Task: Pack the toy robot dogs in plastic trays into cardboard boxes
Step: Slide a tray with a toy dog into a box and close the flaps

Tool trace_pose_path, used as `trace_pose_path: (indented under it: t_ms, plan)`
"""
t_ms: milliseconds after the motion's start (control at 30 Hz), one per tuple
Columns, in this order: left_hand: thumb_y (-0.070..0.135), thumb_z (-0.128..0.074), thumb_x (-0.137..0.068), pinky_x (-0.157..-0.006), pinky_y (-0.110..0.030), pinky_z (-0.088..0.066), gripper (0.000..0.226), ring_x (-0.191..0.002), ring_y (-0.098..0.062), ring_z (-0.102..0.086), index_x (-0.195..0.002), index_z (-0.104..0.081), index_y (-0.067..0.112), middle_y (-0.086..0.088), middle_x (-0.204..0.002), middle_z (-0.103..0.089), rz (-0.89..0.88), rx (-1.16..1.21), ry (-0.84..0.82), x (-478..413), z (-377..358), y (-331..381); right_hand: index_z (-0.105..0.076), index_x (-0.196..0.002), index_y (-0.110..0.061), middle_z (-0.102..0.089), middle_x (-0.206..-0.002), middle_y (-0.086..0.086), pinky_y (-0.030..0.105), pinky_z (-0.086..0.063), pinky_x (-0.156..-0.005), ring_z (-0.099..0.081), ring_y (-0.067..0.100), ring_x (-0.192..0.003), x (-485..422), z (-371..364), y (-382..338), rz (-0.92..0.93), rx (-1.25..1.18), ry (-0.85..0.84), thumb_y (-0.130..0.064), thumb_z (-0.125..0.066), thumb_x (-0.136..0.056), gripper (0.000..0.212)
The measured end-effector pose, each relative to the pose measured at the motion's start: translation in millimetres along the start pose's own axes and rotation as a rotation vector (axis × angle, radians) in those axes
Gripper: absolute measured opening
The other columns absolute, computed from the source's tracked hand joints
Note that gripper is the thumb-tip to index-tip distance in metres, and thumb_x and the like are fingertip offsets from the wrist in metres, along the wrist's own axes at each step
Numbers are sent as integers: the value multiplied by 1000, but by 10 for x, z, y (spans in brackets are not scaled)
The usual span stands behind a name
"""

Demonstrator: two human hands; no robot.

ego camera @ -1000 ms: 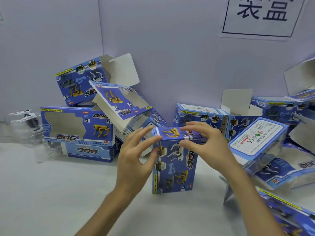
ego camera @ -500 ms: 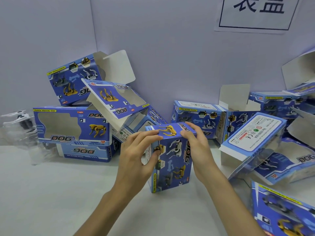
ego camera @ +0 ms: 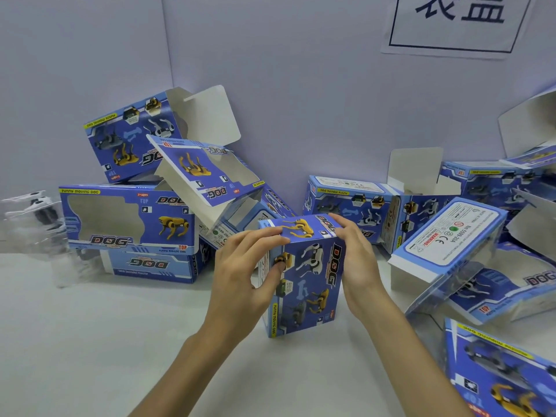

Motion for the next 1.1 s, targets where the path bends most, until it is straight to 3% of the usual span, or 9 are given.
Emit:
trace_pose_path:
  t_ms: [233, 400, 600, 667, 767, 867, 933, 1000, 1100]
  plan:
    - [28, -66, -85, -97, -45, -44, 34, -122, -8, -46, -119, -67, 25, 26, -125, -55, 7, 7, 1, -9, 9, 44, -62, -114, -34, -73, -96, -4, 24, -56, -52, -73, 11, -74, 26, -19, -71, 57, 30, 23, -17, -38, -104, 31]
    - [27, -68, -82, -95, -44, -45, 33, -117, -5, -47, -115, -68, 28, 34, -120, -52, -2, -13, -5, -25, 55, 73, -64, -112, -35, -73, -86, -15, 20, -56, -57, -71, 5, -77, 85, -19, -32, 69, -7, 26, -22, -42, -104, 27]
    - [31, -70, -82, -88, -49, -46, 20, -111, -13, -54, -100, -72, 24, 22, -111, -64, -24, -21, 17, -108, 96, 146, -61, -109, -28, -72, -87, -11, 21, -53, -51, -72, 10, -76, 101, -23, -122, 133, 115, 58, -15, -37, -106, 28]
    - [35, -74, -81, -93, -42, -44, 16, -117, -10, -50, -93, -71, 26, 16, -117, -60, 18, 4, 2, -141, 85, 149, -61, -107, -30, -71, -94, -8, 24, -55, -55, -72, 13, -82, 118, -18, -146, 168, 166, 60, -14, -36, -106, 30]
    - [31, -81, -79, -100, -24, -45, 18, -135, 0, -36, -88, -65, 33, 13, -137, -45, 273, 294, -95, -171, -3, 96, -58, -106, -34, -71, -89, -15, 24, -55, -54, -71, 8, -80, 183, -27, -165, 257, 224, 74, -13, -34, -107, 32]
    - [19, -82, -78, -92, -53, -54, 20, -133, -24, -48, -85, -66, 28, 3, -136, -50, 407, 510, -150, -181, -50, 81, -54, -110, -33, -67, -86, -29, 19, -54, -53, -68, -2, -77, 260, -59, -179, 383, 295, 103, -13, -32, -108, 30]
    - [19, -82, -70, -86, -56, -55, 19, -129, -21, -51, -84, -68, 17, 1, -130, -52, 370, 510, -92, -187, 30, 104, -52, -113, -33, -68, -85, -27, 22, -55, -58, -68, 1, -78, 282, -99, -181, 395, 262, 72, -13, -33, -108, 28]
    - [25, -84, -67, -84, -54, -56, 24, -126, -11, -52, -82, -70, 12, -1, -129, -52, 312, 480, -30, -194, 139, 172, -51, -113, -33, -71, -83, -20, 34, -56, -67, -69, 10, -79, 276, -141, -237, 340, 222, 29, -13, -34, -107, 26]
    - [27, -86, -68, -90, -50, -52, 19, -123, -12, -55, -76, -72, 17, -3, -132, -52, 133, 307, 43, -230, 284, 362, -52, -104, -30, -72, -81, -12, 31, -54, -69, -66, 11, -77, 200, -100, -443, 268, 401, 3, -29, -36, -89, 21]
Point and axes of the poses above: each hand's wrist, its own x-axis away from the middle knuckle, its own z-axis out of the back of the hand, y = z × x, the point moved 5 cm from there along -x, towards the middle knuckle
